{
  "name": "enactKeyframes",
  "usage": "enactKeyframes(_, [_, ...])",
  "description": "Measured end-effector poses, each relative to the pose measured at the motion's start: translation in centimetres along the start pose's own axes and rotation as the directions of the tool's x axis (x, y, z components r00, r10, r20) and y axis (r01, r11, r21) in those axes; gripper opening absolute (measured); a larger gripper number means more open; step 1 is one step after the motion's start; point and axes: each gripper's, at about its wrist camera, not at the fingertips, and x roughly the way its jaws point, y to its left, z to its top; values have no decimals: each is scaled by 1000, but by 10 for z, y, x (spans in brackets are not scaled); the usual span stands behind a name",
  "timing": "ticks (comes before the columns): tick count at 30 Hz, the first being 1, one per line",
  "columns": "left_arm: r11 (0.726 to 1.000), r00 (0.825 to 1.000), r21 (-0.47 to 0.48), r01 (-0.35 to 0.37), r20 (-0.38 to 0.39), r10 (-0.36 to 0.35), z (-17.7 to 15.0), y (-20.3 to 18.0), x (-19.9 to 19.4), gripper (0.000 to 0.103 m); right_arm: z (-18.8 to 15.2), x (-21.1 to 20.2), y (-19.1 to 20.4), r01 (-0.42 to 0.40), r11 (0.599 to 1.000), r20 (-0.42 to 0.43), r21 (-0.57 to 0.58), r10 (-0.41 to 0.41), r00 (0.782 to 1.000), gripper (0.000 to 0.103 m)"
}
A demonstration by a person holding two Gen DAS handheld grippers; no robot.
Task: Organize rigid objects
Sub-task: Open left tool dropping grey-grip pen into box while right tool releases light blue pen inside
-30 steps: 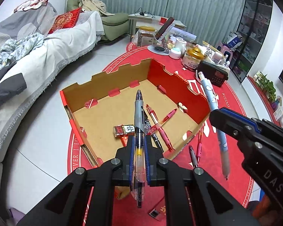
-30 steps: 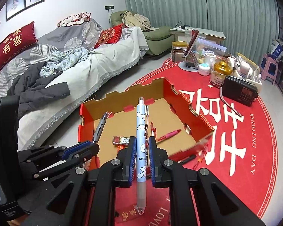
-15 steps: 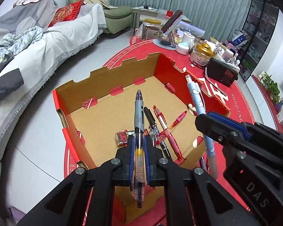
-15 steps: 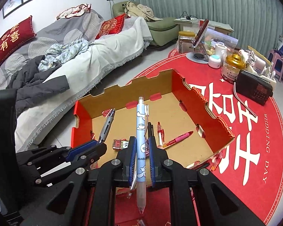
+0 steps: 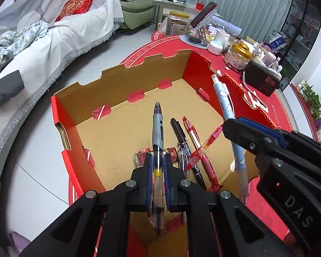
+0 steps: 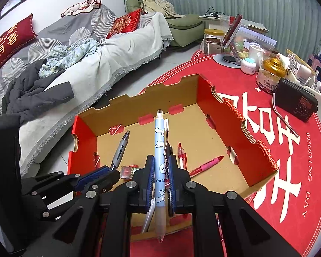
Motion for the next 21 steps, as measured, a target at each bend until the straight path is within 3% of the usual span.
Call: enactKeyframes(21, [1000,999,-10,-2,-51,2,5,7,26,10,5,30,-3,6,1000,-44,4,-6,999,14])
